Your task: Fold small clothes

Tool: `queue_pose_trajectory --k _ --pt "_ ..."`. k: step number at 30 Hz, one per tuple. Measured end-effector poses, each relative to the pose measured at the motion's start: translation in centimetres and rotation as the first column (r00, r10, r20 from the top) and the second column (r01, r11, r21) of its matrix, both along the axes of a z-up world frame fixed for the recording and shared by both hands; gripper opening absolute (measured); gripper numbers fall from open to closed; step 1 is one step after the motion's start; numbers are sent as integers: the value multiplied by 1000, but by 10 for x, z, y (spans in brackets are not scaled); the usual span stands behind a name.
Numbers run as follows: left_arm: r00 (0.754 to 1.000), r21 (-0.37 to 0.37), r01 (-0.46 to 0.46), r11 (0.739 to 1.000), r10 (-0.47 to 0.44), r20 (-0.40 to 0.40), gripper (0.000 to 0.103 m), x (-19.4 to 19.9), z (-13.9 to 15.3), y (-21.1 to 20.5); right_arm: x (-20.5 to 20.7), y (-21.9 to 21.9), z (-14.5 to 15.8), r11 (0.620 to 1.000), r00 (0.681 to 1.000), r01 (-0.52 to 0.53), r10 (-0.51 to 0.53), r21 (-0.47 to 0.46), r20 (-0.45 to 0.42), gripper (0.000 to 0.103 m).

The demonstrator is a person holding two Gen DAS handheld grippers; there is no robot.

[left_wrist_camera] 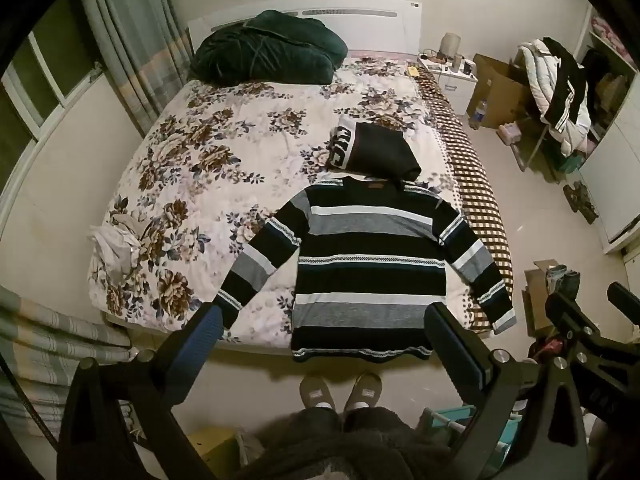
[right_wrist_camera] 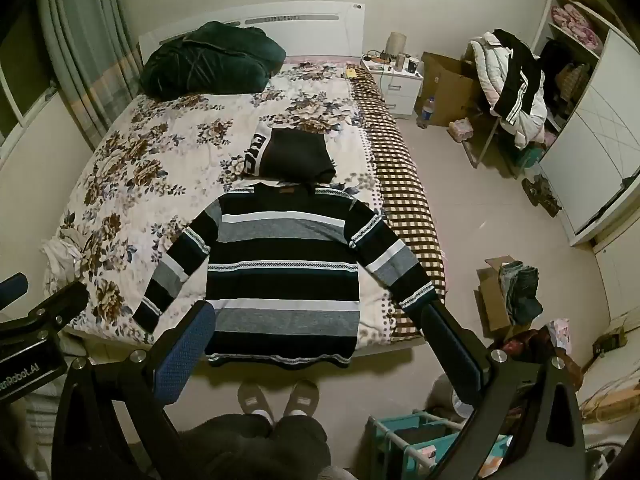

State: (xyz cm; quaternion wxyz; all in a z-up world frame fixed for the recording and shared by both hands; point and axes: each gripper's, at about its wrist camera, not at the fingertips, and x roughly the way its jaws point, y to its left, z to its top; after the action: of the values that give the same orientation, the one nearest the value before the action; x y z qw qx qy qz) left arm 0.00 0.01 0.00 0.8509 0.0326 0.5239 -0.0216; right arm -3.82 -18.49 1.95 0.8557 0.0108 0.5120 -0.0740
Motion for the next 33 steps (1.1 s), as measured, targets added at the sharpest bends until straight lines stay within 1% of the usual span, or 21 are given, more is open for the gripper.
queue_pose_trajectory --k 33 --pt "1000 -8 1 1000 -1 10 103 0 0 0 -2 1 8 1000 1000 2 -2 -2 10 103"
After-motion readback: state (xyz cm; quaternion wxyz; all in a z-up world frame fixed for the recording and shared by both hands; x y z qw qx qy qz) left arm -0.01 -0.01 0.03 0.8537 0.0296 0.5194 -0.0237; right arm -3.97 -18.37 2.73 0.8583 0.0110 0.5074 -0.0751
